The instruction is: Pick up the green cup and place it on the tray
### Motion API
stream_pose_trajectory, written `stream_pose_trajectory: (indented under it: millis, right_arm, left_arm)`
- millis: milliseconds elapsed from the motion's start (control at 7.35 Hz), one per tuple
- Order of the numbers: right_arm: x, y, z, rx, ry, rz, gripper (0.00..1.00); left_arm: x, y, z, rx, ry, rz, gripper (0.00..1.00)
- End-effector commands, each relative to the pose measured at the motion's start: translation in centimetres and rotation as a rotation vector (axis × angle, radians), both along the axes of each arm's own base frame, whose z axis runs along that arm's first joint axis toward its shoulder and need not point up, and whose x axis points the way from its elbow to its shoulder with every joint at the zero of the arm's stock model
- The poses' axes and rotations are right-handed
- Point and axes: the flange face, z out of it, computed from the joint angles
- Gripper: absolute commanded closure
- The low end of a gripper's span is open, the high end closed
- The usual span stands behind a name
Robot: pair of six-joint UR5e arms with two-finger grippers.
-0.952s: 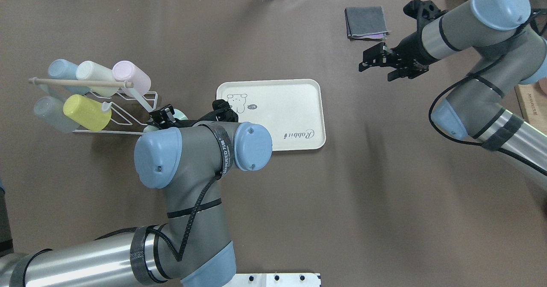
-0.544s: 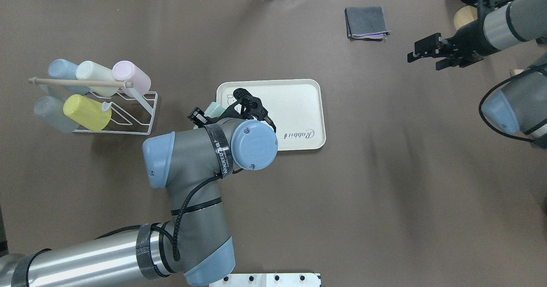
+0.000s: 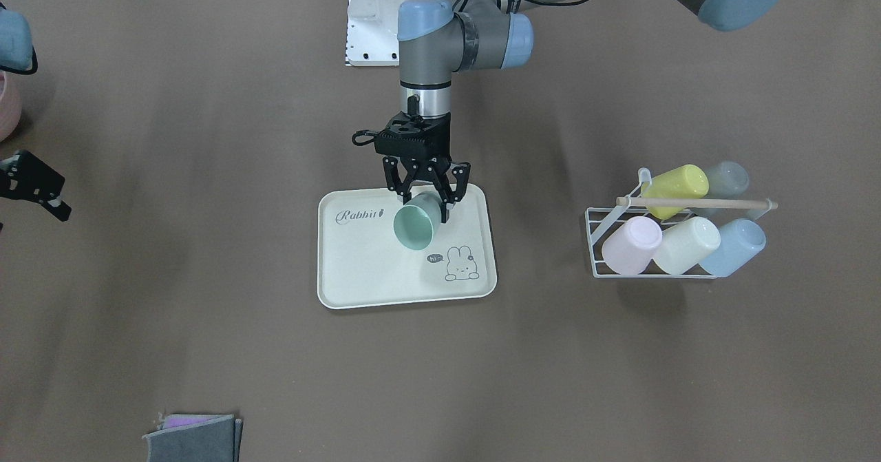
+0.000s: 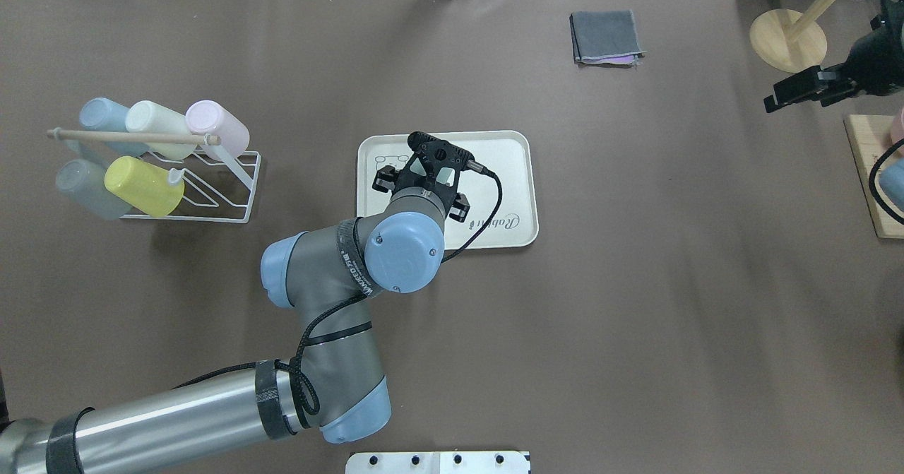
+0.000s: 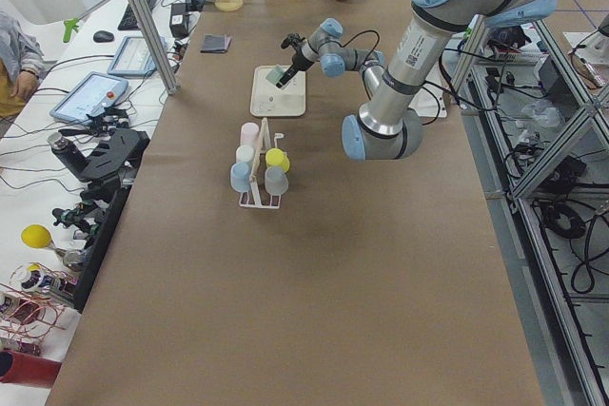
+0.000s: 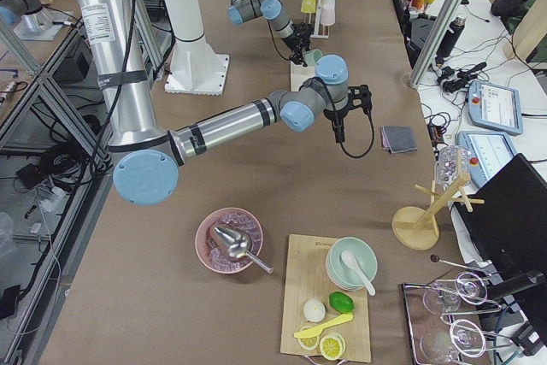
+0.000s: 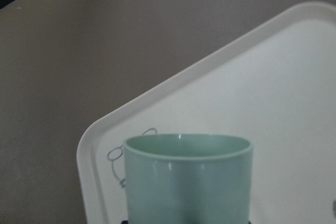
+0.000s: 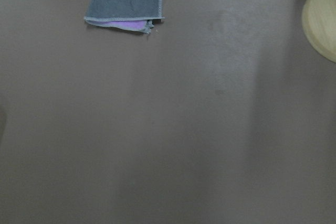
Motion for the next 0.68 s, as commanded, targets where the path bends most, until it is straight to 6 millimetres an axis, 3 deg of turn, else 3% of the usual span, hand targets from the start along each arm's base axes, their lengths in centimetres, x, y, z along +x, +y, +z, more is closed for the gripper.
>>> stream_pose_trajectory:
  millis: [0,272,544]
  right_arm:
    - [4.9,0.7,2.5,0.003,0.1,-0.044,0.0]
    - [8.2,1.1,4.7,-0.08,0.136,0.0,0.0]
    - [13.0,3.1,8.9,-0.025,0.226,-0.046,0.0]
  left_arm:
    - [0.4,-0.6,-0.6,0.121,0.185,-0.126,0.98]
    - [1.6,-0.7,0.9,0.138,0.246,-0.239,0.97]
    - [3.6,-1.7,3.2,0.132,0.263,-0.351,0.97]
